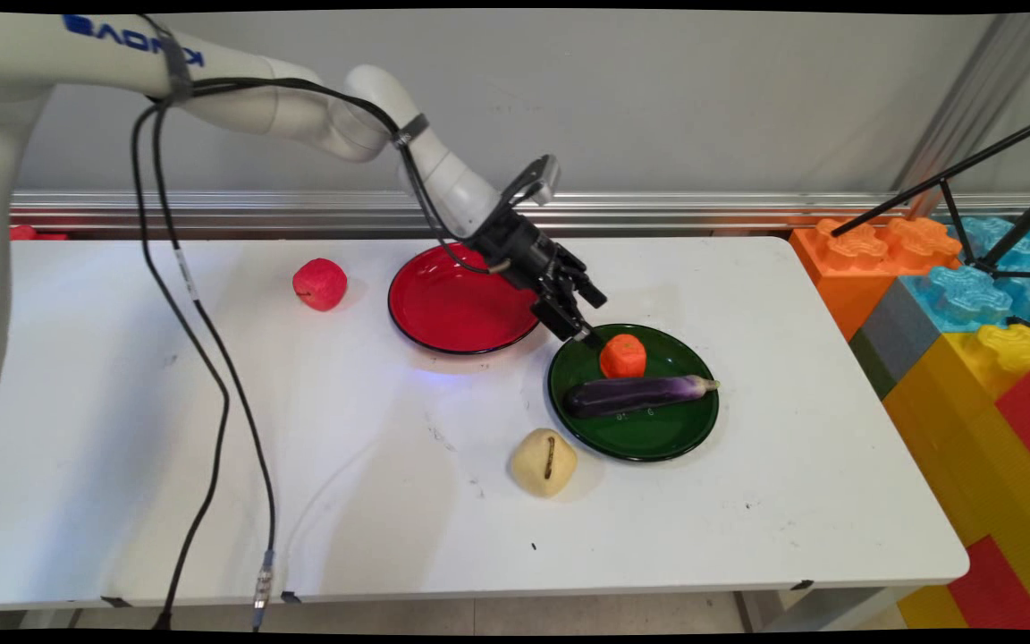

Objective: Pick up the mandarin from the green plate

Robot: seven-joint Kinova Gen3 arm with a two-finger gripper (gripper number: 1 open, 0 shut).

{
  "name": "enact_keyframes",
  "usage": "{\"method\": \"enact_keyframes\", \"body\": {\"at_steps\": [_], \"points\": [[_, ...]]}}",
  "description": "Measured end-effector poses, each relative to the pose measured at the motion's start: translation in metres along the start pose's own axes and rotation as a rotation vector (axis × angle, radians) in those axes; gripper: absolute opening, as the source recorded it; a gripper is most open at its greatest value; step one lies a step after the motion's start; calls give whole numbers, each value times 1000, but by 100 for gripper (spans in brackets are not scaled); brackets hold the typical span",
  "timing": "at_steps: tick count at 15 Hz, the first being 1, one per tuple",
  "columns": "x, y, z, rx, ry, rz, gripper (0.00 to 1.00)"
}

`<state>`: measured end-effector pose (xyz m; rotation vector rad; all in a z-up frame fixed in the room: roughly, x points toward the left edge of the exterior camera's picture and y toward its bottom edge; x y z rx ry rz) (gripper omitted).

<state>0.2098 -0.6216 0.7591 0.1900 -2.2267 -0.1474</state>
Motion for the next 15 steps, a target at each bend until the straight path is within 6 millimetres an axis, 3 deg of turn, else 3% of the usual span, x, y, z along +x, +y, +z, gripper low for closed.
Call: {"method": "enact_keyframes", "body": {"at_steps": [7, 15], "points": [[8, -19, 26, -2, -4, 4, 100], [4, -34, 52, -12, -14, 4, 100]]}}
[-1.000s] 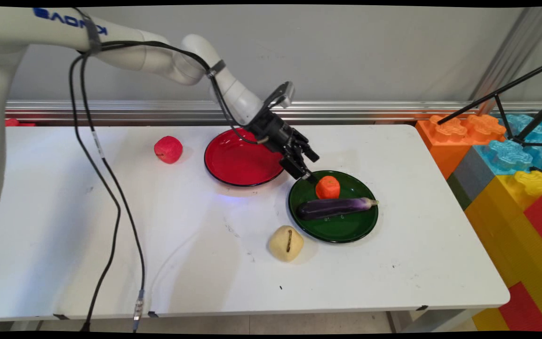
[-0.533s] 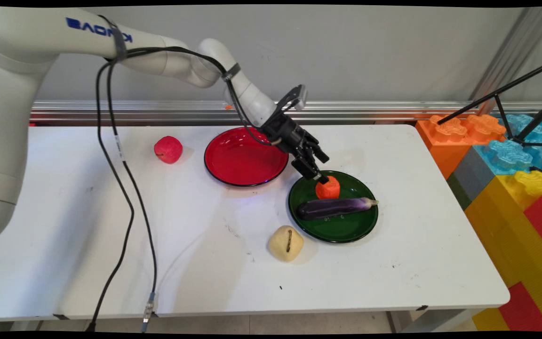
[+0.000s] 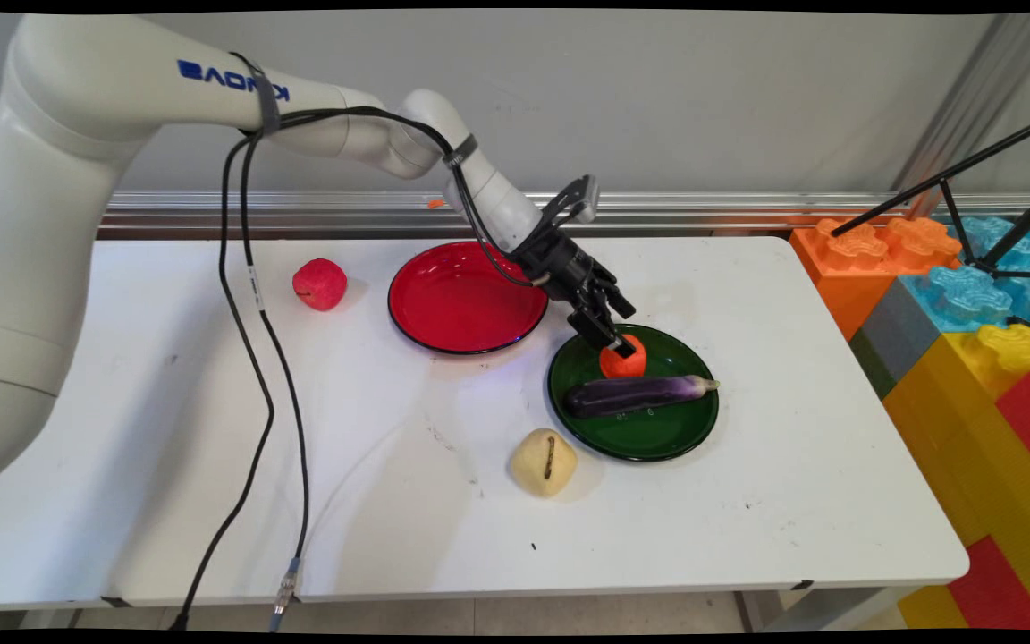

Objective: Pick up the mandarin from the green plate

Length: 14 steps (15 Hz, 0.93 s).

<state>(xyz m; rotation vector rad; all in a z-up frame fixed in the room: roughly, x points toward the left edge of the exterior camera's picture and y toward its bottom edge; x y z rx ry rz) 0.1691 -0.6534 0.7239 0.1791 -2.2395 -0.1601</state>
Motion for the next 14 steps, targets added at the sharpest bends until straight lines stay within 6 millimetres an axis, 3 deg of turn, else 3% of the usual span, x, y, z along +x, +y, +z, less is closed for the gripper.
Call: {"method": "enact_keyframes", "body": {"at_steps": [14], "points": [[-11, 5, 23, -38, 9, 23, 100]]}}
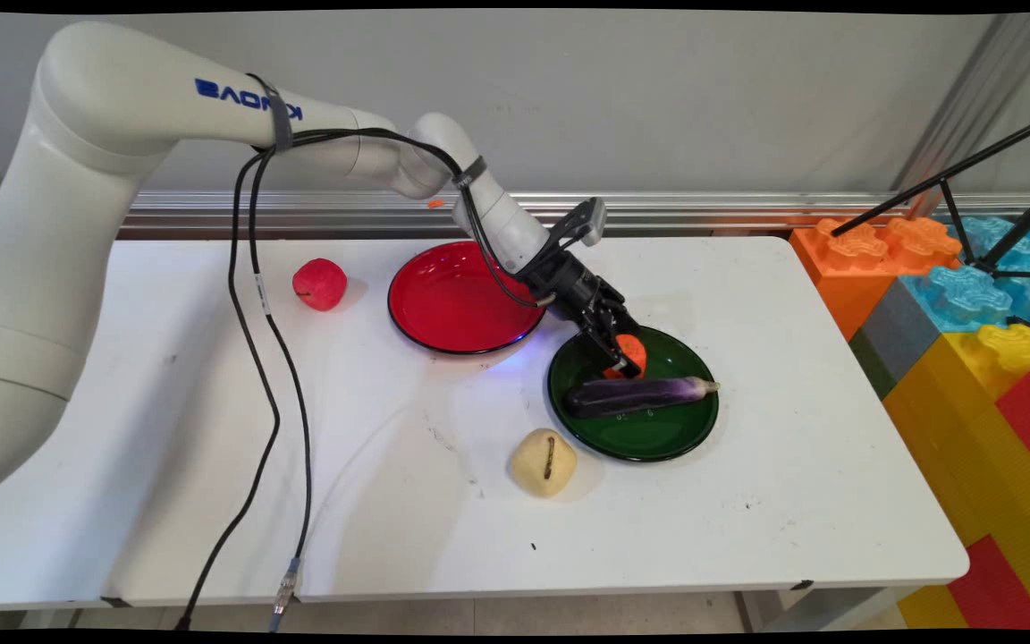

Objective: Pick up the mandarin from the green plate, then place the picked object on the table

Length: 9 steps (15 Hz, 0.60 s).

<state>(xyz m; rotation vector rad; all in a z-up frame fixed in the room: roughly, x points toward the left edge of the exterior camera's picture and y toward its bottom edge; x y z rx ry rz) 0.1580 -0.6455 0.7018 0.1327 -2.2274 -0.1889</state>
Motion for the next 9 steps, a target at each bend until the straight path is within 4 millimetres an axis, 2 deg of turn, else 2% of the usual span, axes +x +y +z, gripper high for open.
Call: {"method": "enact_keyframes", "body": {"at_steps": [1, 2, 9], "points": [[-1, 1, 1, -2, 1, 2, 100], [-2, 2, 1, -4, 4, 4, 0], [-2, 6, 1, -7, 25, 4, 0]]}}
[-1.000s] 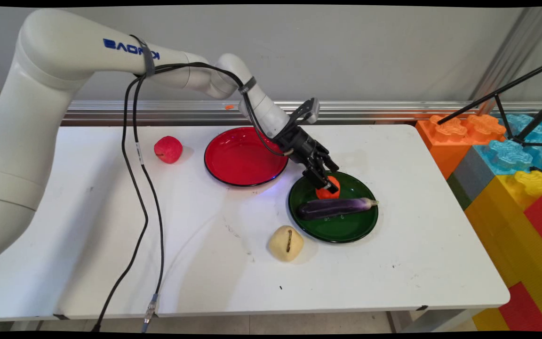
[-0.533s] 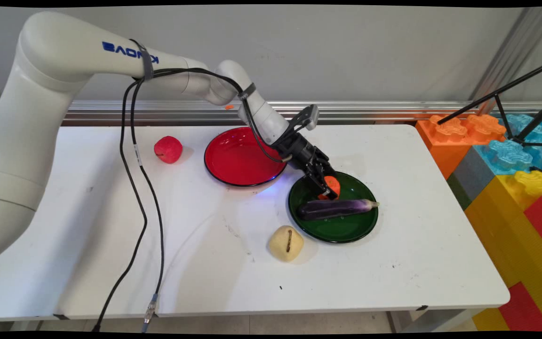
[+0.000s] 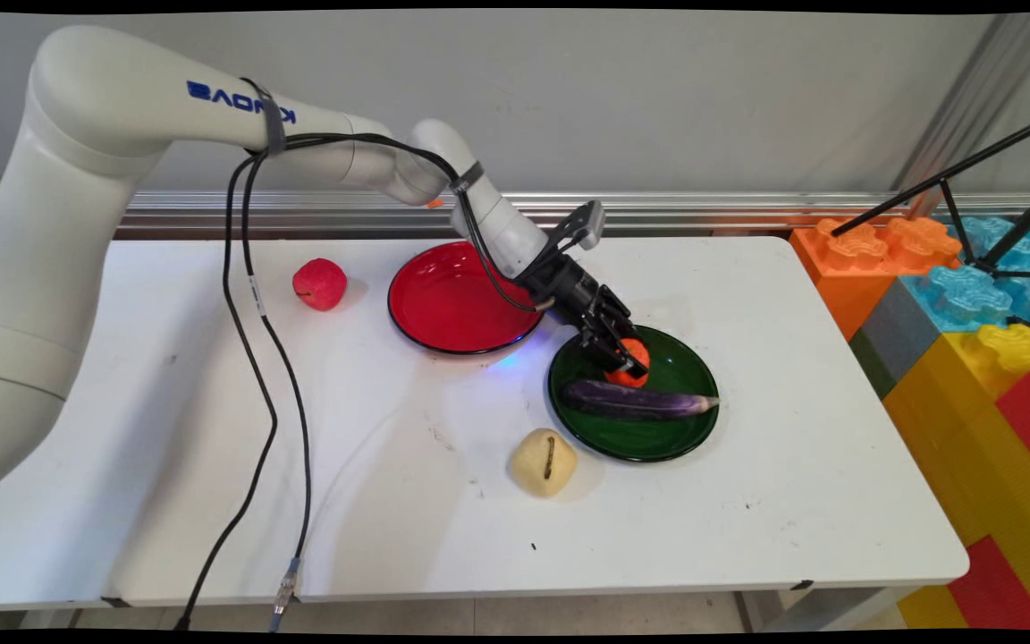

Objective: Place the picked object on the table

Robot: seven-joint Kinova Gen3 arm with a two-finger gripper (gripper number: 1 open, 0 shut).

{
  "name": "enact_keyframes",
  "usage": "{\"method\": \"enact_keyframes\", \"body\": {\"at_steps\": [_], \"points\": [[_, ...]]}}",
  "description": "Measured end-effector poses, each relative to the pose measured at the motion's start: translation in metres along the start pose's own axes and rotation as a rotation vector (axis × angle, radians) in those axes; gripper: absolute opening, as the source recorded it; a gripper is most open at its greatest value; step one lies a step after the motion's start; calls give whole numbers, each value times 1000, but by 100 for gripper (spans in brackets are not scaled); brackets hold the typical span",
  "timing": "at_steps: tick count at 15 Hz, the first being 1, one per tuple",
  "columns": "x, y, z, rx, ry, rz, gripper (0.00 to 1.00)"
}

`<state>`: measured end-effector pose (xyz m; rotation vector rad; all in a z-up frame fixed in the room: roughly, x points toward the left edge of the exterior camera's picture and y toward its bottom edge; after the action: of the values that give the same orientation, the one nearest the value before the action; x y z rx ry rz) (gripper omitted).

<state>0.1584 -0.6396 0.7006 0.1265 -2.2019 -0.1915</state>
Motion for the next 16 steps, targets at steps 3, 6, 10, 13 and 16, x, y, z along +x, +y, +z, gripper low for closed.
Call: {"method": "enact_keyframes", "body": {"at_steps": [3, 6, 10, 13, 16], "points": [[2, 3, -4, 3, 7, -1, 0], [7, 9, -12, 9, 18, -1, 0], [11, 20, -31, 28, 42, 3, 0], [11, 29, -47, 40, 58, 4, 0], [4, 44, -69, 56, 75, 3, 0]]}}
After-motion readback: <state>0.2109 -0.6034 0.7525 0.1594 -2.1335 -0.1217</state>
